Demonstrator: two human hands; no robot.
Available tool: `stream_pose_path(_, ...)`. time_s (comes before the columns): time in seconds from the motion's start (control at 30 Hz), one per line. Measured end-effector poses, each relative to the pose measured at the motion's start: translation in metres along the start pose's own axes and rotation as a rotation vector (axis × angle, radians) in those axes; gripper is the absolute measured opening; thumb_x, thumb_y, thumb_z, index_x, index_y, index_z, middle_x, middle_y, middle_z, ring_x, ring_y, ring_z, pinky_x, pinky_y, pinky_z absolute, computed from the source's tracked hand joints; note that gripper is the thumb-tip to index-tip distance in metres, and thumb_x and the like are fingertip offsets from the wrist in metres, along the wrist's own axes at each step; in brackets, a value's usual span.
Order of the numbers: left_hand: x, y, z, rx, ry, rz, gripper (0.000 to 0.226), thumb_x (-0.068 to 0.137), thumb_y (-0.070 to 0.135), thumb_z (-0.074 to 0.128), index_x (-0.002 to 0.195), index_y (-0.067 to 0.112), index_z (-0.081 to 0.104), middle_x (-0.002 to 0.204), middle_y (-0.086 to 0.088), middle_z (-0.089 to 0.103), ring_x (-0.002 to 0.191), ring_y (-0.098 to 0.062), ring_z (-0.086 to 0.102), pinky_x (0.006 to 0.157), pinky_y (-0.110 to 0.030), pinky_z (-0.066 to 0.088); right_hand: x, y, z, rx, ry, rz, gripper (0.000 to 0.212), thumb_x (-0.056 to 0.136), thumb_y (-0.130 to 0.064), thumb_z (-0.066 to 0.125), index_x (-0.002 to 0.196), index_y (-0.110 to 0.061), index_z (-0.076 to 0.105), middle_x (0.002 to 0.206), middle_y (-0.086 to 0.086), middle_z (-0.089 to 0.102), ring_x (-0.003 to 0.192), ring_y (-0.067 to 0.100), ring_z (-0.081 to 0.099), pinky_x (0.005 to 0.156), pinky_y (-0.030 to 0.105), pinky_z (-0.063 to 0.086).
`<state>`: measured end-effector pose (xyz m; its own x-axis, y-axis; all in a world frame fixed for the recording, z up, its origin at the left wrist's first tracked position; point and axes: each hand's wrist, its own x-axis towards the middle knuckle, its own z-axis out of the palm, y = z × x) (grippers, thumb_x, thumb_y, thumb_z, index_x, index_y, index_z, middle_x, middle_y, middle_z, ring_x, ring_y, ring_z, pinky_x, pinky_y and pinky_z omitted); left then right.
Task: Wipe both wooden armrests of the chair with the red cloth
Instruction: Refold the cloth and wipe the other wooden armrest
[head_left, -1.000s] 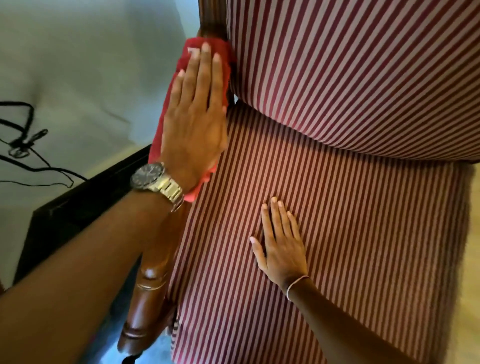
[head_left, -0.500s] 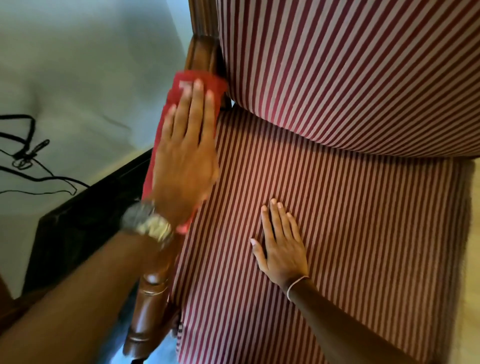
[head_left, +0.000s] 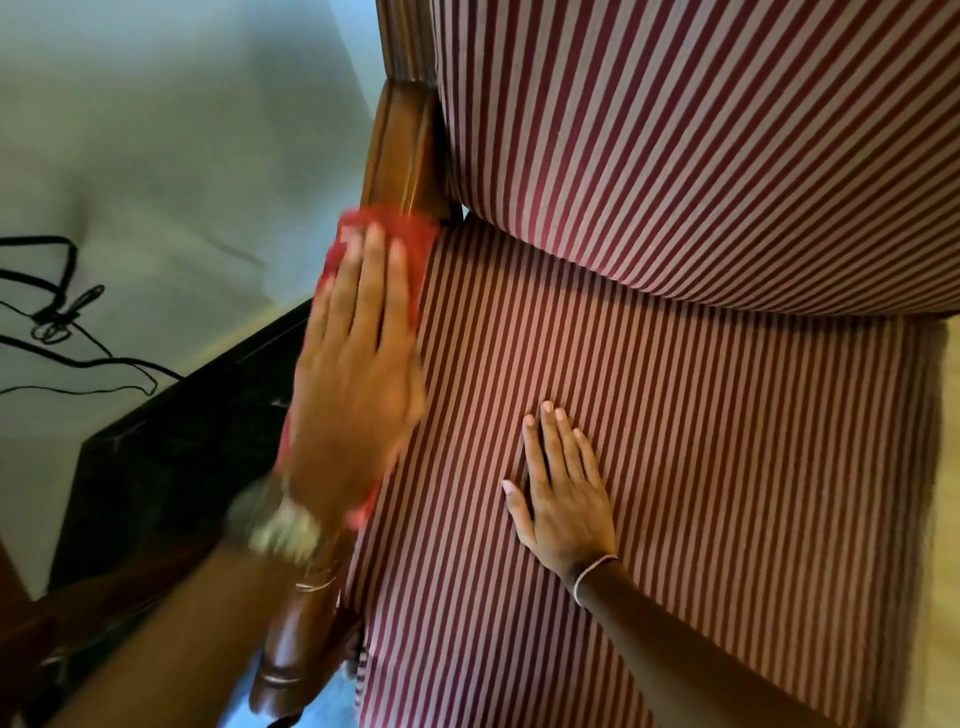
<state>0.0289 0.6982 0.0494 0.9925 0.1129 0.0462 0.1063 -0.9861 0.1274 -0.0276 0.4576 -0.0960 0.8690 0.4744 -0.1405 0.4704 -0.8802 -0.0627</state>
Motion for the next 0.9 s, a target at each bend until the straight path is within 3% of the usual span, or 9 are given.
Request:
stream_pose_path(0.1, 0.100, 0.007, -0.007, -0.072, 0.065, -0.055, 0.066, 0.103, 0.025, 0.030, 0.163, 0.007, 0.008, 0.173, -0.017, 0.009, 0.161, -0.030, 0.007, 0.132, -0.048, 0.012, 0.001, 0.001, -0.002, 0.019, -0.002, -0.005, 0.072, 0.105, -0.053, 0.032, 0.161, -0.009, 0.025, 0.171, 0.016, 0.020, 0.160, 0.027, 0.017, 0.129, 0.047, 0.020)
stream_pose_path(0.17, 0.110, 0.009, -0.007, -0.042, 0.049, -0.057, 0.066, 0.104, 0.026, 0.029, 0.163, 0.007, 0.008, 0.173, -0.016, 0.008, 0.161, -0.029, 0.008, 0.132, -0.047, 0.010, 0.002, 0.002, -0.004, 0.016, 0.000, -0.007, 0.072, 0.105, -0.054, 0.034, 0.161, -0.009, 0.027, 0.171, 0.015, 0.021, 0.160, 0.027, 0.017, 0.129, 0.047, 0.019)
stream_pose_path(0.3, -0.010, 0.002, -0.002, 0.006, -0.018, -0.017, 0.071, 0.105, 0.021, 0.041, 0.163, 0.008, 0.003, 0.174, -0.016, 0.002, 0.161, -0.029, 0.002, 0.131, -0.049, 0.012, 0.001, 0.003, -0.005, 0.014, 0.009, -0.013, 0.072, 0.104, -0.054, 0.037, 0.160, -0.009, 0.029, 0.170, 0.015, 0.022, 0.160, 0.027, 0.017, 0.130, 0.046, 0.017)
stream_pose_path(0.43, -0.095, -0.005, -0.002, 0.097, -0.102, 0.028, 0.072, 0.098, 0.028, 0.040, 0.162, 0.004, 0.014, 0.172, -0.019, 0.007, 0.160, -0.032, 0.004, 0.128, -0.051, 0.011, 0.001, 0.001, 0.001, 0.012, 0.017, -0.002, 0.071, 0.105, -0.054, 0.034, 0.160, -0.010, 0.029, 0.171, 0.015, 0.022, 0.160, 0.028, 0.016, 0.130, 0.046, 0.016)
stream_pose_path(0.53, -0.040, 0.002, -0.004, 0.133, -0.089, 0.024, 0.071, 0.101, 0.019, 0.044, 0.162, 0.003, 0.010, 0.172, -0.021, 0.007, 0.160, -0.035, 0.008, 0.129, -0.049, 0.009, 0.000, 0.000, 0.001, 0.009, 0.029, -0.007, 0.071, 0.105, -0.054, 0.032, 0.160, -0.009, 0.029, 0.170, 0.015, 0.023, 0.159, 0.028, 0.018, 0.130, 0.047, 0.017)
stream_pose_path(0.7, 0.084, 0.015, -0.006, 0.040, 0.016, -0.011, 0.066, 0.104, 0.016, 0.030, 0.163, 0.007, 0.003, 0.173, -0.016, 0.001, 0.161, -0.030, 0.002, 0.132, -0.047, 0.007, 0.002, -0.001, -0.005, 0.037, 0.012, -0.001, 0.071, 0.105, -0.054, 0.033, 0.160, -0.010, 0.029, 0.170, 0.014, 0.023, 0.160, 0.027, 0.018, 0.130, 0.046, 0.017)
stream_pose_path(0.8, 0.019, 0.008, 0.001, 0.046, -0.017, -0.016, 0.071, 0.102, 0.013, 0.039, 0.163, 0.006, 0.002, 0.173, -0.018, 0.001, 0.161, -0.031, 0.002, 0.131, -0.048, 0.009, 0.001, 0.002, -0.007, 0.044, 0.007, -0.006, 0.071, 0.105, -0.055, 0.034, 0.161, -0.011, 0.029, 0.171, 0.013, 0.022, 0.160, 0.027, 0.018, 0.129, 0.046, 0.018)
stream_pose_path(0.9, -0.068, -0.001, 0.001, 0.078, -0.113, -0.001, 0.076, 0.098, 0.023, 0.042, 0.163, 0.005, 0.008, 0.173, -0.019, 0.004, 0.161, -0.032, 0.003, 0.128, -0.052, 0.014, 0.000, 0.002, -0.006, 0.041, 0.010, 0.002, 0.071, 0.105, -0.055, 0.033, 0.161, -0.012, 0.029, 0.171, 0.012, 0.021, 0.160, 0.027, 0.018, 0.129, 0.045, 0.017)
